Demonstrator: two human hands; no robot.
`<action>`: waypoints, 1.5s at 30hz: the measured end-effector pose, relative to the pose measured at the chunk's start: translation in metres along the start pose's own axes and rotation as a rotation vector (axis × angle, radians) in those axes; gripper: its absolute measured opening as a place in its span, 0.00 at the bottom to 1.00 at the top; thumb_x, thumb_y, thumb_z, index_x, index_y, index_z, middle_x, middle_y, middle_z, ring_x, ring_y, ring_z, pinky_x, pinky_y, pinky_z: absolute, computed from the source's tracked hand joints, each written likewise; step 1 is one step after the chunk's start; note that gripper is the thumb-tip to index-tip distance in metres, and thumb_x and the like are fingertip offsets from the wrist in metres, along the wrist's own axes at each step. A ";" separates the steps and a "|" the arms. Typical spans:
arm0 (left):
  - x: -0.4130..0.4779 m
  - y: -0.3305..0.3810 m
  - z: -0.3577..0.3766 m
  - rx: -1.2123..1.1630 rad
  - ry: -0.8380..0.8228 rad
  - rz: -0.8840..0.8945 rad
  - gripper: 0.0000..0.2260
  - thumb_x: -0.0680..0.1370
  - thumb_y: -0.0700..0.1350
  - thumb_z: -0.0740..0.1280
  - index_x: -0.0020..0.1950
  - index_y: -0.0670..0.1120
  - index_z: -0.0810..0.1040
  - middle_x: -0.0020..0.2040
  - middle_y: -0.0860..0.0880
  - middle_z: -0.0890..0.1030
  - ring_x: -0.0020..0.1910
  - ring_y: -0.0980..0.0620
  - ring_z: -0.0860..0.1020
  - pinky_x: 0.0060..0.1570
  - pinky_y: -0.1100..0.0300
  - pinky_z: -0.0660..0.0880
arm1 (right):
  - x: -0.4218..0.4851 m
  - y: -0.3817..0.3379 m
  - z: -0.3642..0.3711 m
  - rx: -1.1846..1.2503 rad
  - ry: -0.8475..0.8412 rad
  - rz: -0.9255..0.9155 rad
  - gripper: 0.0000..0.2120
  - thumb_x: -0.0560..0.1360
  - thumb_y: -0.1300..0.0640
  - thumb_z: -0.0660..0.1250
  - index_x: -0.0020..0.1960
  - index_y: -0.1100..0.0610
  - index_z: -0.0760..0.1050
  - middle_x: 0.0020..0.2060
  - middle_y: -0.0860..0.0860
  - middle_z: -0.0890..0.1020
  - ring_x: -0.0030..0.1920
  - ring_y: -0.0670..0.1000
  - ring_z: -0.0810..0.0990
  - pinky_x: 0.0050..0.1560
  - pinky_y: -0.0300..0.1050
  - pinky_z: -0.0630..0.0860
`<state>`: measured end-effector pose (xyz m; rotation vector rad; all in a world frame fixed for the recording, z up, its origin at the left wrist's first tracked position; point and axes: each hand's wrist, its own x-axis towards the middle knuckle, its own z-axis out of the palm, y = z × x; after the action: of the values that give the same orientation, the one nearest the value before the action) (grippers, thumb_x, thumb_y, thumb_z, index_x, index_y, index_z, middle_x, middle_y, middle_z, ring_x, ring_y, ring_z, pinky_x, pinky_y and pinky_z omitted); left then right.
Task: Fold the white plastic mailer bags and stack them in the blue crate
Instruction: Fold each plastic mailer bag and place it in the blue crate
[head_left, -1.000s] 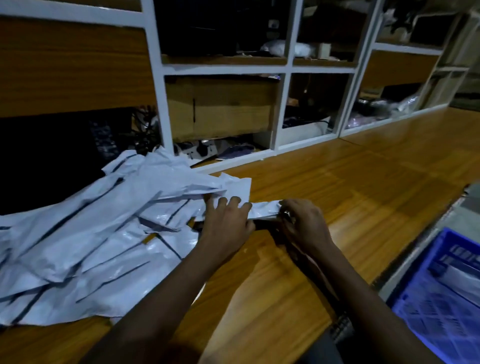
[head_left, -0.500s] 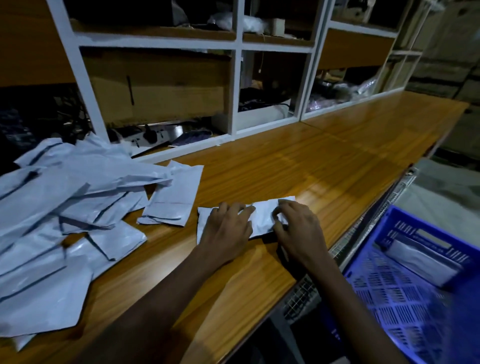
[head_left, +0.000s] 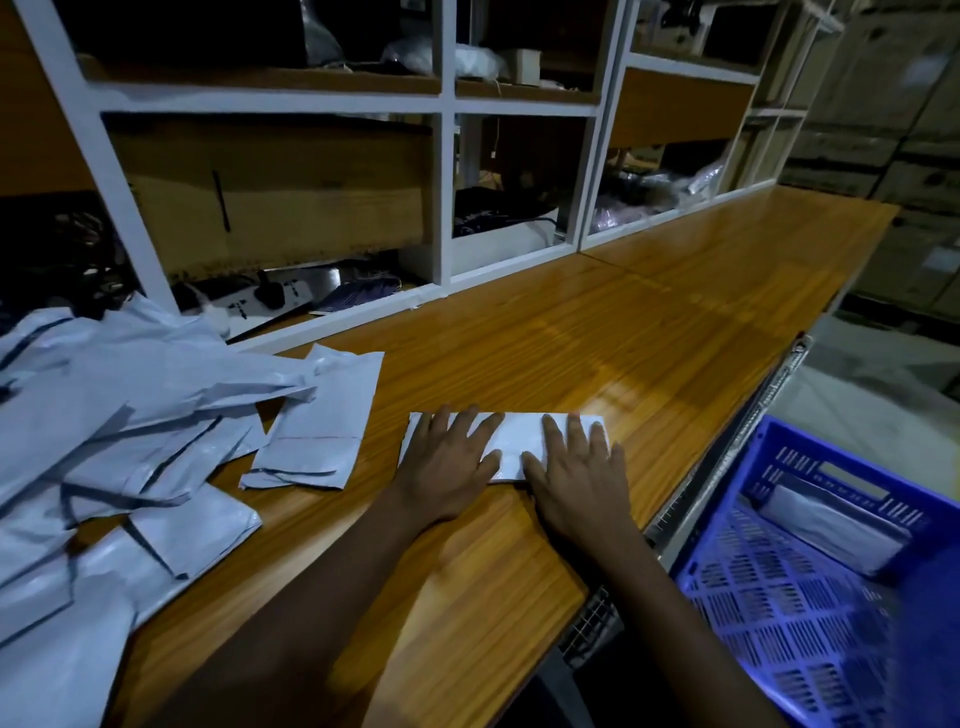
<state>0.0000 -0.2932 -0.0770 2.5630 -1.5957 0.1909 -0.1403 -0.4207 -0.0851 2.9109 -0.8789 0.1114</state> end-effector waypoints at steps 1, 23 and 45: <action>0.003 0.002 -0.002 -0.008 -0.009 0.022 0.37 0.74 0.63 0.33 0.80 0.53 0.54 0.79 0.47 0.60 0.76 0.41 0.59 0.75 0.44 0.54 | -0.001 0.000 -0.004 0.013 -0.009 0.047 0.44 0.72 0.36 0.27 0.79 0.51 0.58 0.79 0.63 0.54 0.76 0.71 0.50 0.71 0.70 0.48; 0.042 0.036 -0.021 0.028 0.019 0.094 0.29 0.81 0.53 0.41 0.74 0.44 0.68 0.73 0.43 0.71 0.72 0.41 0.67 0.69 0.39 0.61 | 0.032 0.005 -0.024 0.099 0.063 0.027 0.34 0.77 0.45 0.39 0.66 0.61 0.74 0.67 0.62 0.75 0.68 0.68 0.71 0.65 0.69 0.64; 0.053 0.023 0.012 0.072 -0.074 0.040 0.24 0.85 0.52 0.45 0.81 0.47 0.48 0.81 0.47 0.50 0.79 0.42 0.51 0.74 0.41 0.52 | 0.049 0.017 -0.002 -0.005 0.068 -0.060 0.34 0.80 0.46 0.38 0.72 0.61 0.70 0.72 0.61 0.71 0.71 0.66 0.69 0.66 0.68 0.65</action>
<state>0.0030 -0.3525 -0.0790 2.6222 -1.6967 0.1619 -0.1090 -0.4610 -0.0766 2.9069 -0.7801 0.2018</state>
